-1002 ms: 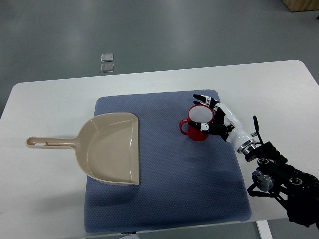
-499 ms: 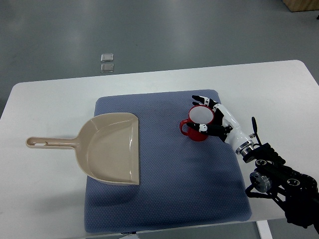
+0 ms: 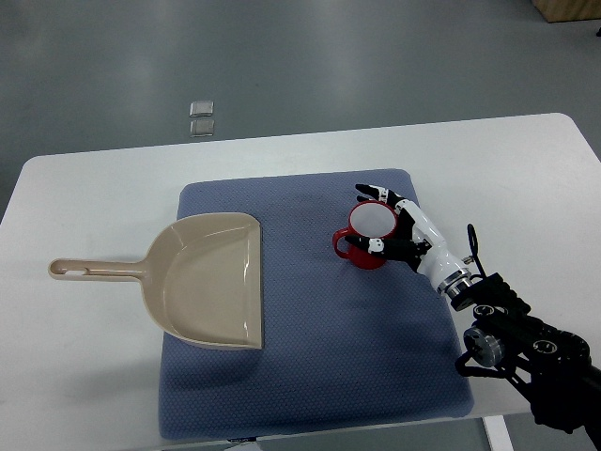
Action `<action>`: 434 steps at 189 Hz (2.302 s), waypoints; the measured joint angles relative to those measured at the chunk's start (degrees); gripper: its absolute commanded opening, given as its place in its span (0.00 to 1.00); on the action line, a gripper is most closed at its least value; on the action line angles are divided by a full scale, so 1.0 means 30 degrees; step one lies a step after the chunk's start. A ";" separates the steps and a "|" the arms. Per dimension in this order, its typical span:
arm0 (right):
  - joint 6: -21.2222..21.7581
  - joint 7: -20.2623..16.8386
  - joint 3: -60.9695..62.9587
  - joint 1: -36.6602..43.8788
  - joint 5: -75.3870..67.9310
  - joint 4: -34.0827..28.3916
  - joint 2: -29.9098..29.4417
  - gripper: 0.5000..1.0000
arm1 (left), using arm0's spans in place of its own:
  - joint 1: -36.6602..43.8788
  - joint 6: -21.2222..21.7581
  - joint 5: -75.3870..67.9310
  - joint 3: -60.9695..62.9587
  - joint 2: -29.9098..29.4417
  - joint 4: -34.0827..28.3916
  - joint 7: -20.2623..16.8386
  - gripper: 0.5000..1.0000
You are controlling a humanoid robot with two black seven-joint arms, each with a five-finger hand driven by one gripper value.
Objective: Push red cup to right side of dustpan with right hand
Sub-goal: 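Push the red mug with the right hand toward the dustpan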
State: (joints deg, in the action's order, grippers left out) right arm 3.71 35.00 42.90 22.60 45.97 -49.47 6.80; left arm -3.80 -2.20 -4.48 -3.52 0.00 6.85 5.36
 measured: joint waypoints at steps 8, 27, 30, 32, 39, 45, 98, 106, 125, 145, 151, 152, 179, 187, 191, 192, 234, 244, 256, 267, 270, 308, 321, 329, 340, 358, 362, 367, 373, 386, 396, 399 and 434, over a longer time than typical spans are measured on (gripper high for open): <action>-0.0071 0.0000 -0.0077 -0.0001 0.0000 0.0000 -0.0059 0.85 | 0.0001 0.0000 0.0000 0.0000 0.0000 0.0000 0.0000 1.00; -0.0179 0.0000 -0.0308 0.0001 0.0000 0.0000 -0.0179 0.85 | 0.0000 0.0000 0.0000 0.0000 0.0000 0.0000 0.0000 1.00; -0.0202 0.0000 -0.0356 0.0006 0.0000 0.0000 -0.0220 0.85 | 0.0000 0.0000 0.0000 0.0000 0.0000 0.0000 0.0000 1.00; -0.0212 0.0000 -0.0379 0.0009 0.0001 0.0000 -0.0238 0.85 | 0.0000 0.0000 0.0000 0.0000 0.0000 0.0000 0.0000 1.00; -0.0243 0.0000 -0.0437 0.0028 0.0000 0.0000 -0.0290 0.85 | 0.0000 0.0000 0.0000 0.0000 0.0000 0.0000 0.0000 1.00; -0.0259 0.0000 -0.0473 0.0041 0.0000 0.0000 -0.0325 0.85 | 0.0000 0.0000 0.0000 0.0000 0.0000 0.0000 0.0000 1.00; -0.0280 0.0000 -0.0772 0.0063 -0.0001 0.0000 -0.0608 0.85 | 0.0000 0.0000 0.0000 0.0000 0.0000 -0.0001 0.0000 1.00; -0.0289 0.0000 -0.0800 0.0076 0.0000 0.0000 -0.0695 0.85 | 0.0000 0.0000 0.0000 0.0000 0.0000 0.0000 0.0000 1.00; -0.0299 0.0000 -0.0834 0.0106 0.0000 -0.0001 -0.0896 0.85 | 0.0000 0.0000 0.0000 0.0000 0.0000 0.0000 0.0000 1.00; -0.0397 0.0000 -0.0911 0.0151 0.0001 -0.0001 -0.1093 0.85 | -0.0004 0.0000 0.0000 0.0000 0.0000 0.0000 0.0000 1.00; -0.0452 0.0000 -0.0937 0.0159 0.0001 -0.0001 -0.1132 0.85 | -0.0004 0.0000 0.0000 0.0000 0.0000 0.0000 0.0000 1.00; -0.0463 0.0000 -0.0940 0.0160 0.0000 -0.0001 -0.1138 0.85 | -0.0003 0.0000 0.0000 0.0000 0.0000 0.0000 0.0000 1.00; -0.0561 0.0000 -0.1069 0.0170 0.0000 -0.0002 -0.1279 0.85 | -0.0009 0.0000 0.0000 0.0000 0.0000 0.0000 0.0000 1.00; -0.0564 0.0000 -0.1169 0.0170 0.0000 -0.0011 -0.1298 0.85 | -0.0009 0.0000 0.0000 0.0000 0.0000 -0.0001 0.0000 1.00; -0.0567 0.0000 -0.1216 0.0170 0.0000 -0.0017 -0.1310 0.85 | -0.0008 0.0000 0.0000 0.0000 0.0000 0.0000 0.0000 1.00; -0.0567 0.0000 -0.1226 0.0170 0.0000 -0.0019 -0.1314 0.85 | -0.0008 0.0000 0.0000 0.0000 0.0000 0.0000 0.0000 1.00; -0.0598 0.0000 -0.1377 0.0171 0.0000 -0.0054 -0.1677 0.85 | 0.0002 0.0000 0.0000 0.0000 0.0000 -0.0001 0.0000 1.00; -0.0612 0.0000 -0.1412 0.0172 0.0015 -0.0061 -0.1768 0.85 | 0.0002 0.0000 0.0000 0.0000 0.0000 -0.0001 0.0000 1.00; -0.0638 0.0000 -0.1516 0.0236 0.0024 -0.0061 -0.1872 0.85 | 0.0002 0.0000 0.0000 0.0000 0.0000 -0.0001 0.0000 1.00; -0.0646 0.0000 -0.1612 0.0343 0.0030 -0.0065 -0.1965 0.85 | 0.0001 0.0000 0.0000 0.0000 0.0000 -0.0001 0.0000 1.00; -0.0650 0.0000 -0.1627 0.0362 0.0030 -0.0065 -0.1981 0.85 | 0.0001 0.0000 0.0000 0.0000 0.0000 -0.0001 0.0000 1.00; -0.0903 0.0000 -0.2008 0.0456 0.0029 -0.0065 -0.2181 0.85 | -0.0001 0.0000 0.0000 0.0000 0.0000 0.0000 0.0000 1.00; -0.0923 0.0000 -0.2062 0.0461 0.0029 -0.0065 -0.2240 0.85 | -0.0001 0.0000 0.0000 0.0000 0.0000 0.0000 0.0000 1.00; -0.0923 0.0000 -0.2075 0.0462 0.0029 -0.0065 -0.2254 0.85 | 0.0000 0.0000 0.0000 0.0000 0.0000 -0.0001 0.0000 1.00; -0.0923 0.0000 -0.2081 0.0461 0.0030 -0.0065 -0.2263 0.85 | -0.0001 0.0000 0.0000 0.0000 0.0000 -0.0001 0.0000 1.00; -0.0923 0.0000 -0.2137 0.0455 0.0029 -0.0065 -0.2266 0.85 | 0.0000 0.0000 0.0000 0.0000 0.0000 0.0000 0.0000 1.00; -0.0923 0.0000 -0.2188 0.0449 0.0029 -0.0065 -0.2266 0.85 | 0.0000 0.0000 0.0000 0.0000 0.0000 0.0000 0.0000 1.00; -0.0923 0.0000 -0.2262 0.0442 0.0029 -0.0065 -0.2267 0.85 | 0.0001 0.0000 0.0000 0.0000 0.0000 0.0000 0.0000 1.00; -0.0924 0.0000 -0.2353 0.0441 0.0030 -0.0065 -0.2268 0.85 | 0.0000 0.0000 0.0000 0.0000 0.0000 0.0000 0.0000 1.00; -0.0948 0.0000 -0.2494 0.0442 0.0030 -0.0068 -0.2269 0.85 | 0.0001 0.0000 0.0000 0.0000 0.0000 -0.0001 0.0000 1.00; -0.0967 0.0000 -0.2544 0.0442 0.0030 -0.0082 -0.2268 0.85 | 0.0001 0.0000 0.0000 0.0000 0.0000 0.0000 0.0000 1.00; -0.0968 0.0000 -0.2553 0.0443 0.0030 -0.0085 -0.2268 0.85 | 0.0000 0.0000 0.0000 0.0000 0.0000 0.0000 0.0000 1.00; -0.1110 0.0000 -0.2977 0.0677 0.0030 -0.0093 -0.2269 0.85 | 0.0000 0.0000 0.0000 0.0000 0.0000 0.0000 0.0000 1.00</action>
State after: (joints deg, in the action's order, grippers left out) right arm 0.38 35.00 33.97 24.63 46.06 -49.75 0.00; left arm -3.79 -2.20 -4.48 -3.51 0.00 6.85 5.36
